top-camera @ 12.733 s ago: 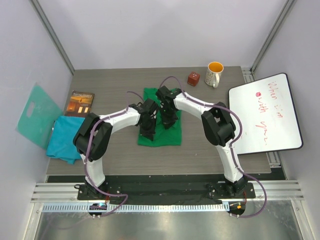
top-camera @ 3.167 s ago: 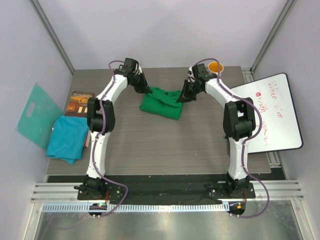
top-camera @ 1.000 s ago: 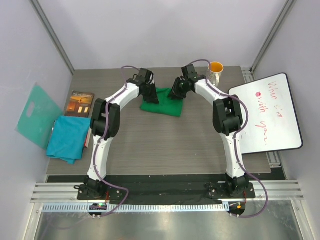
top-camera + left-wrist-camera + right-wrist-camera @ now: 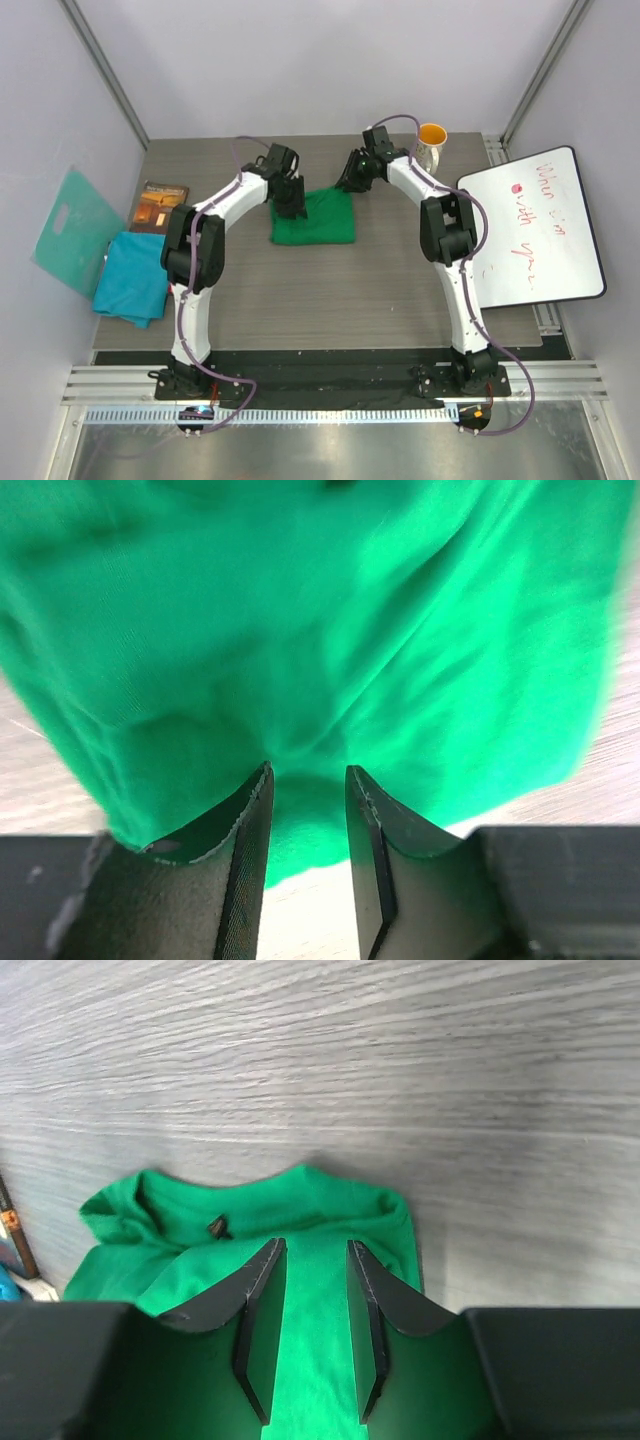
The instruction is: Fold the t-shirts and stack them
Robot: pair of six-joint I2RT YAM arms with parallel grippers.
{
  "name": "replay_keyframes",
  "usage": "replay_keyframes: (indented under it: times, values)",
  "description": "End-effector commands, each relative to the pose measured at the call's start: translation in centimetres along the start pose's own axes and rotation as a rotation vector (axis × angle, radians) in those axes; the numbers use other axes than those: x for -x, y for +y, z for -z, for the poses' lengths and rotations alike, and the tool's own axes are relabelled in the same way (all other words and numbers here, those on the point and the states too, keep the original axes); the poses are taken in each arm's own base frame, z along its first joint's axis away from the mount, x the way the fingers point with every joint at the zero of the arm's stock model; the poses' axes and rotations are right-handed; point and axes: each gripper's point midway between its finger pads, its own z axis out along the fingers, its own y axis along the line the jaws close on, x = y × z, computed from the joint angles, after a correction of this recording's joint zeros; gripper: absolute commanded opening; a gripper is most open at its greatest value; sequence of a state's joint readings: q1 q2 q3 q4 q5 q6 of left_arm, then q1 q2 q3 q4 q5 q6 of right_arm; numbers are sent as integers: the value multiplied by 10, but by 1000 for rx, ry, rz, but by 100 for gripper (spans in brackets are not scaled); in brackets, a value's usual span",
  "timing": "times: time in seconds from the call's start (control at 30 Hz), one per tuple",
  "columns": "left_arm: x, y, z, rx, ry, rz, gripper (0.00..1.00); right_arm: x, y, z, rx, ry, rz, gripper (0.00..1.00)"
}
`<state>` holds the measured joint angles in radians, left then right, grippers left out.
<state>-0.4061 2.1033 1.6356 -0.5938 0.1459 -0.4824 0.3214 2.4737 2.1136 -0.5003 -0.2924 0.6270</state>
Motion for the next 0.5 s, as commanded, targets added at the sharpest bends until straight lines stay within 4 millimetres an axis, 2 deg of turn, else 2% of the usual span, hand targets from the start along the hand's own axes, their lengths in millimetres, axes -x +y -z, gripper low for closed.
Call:
replay_keyframes:
  times: [0.0,0.13,0.23,0.37,0.47]
  values:
    - [50,-9,27,1,-96,-20,37,41,49,64,84,-131,79,37]
    - [62,-12,23,1,-98,-31,37,38,67,83,135,-121,83,37]
    - [65,-12,18,0,-101,-31,37,25,71,89,153,-89,84,37]
    - [63,-11,9,-2,-82,-24,37,-1,63,87,143,-27,71,36]
    - [60,-11,10,-8,-76,-16,36,-16,62,86,142,3,76,36]
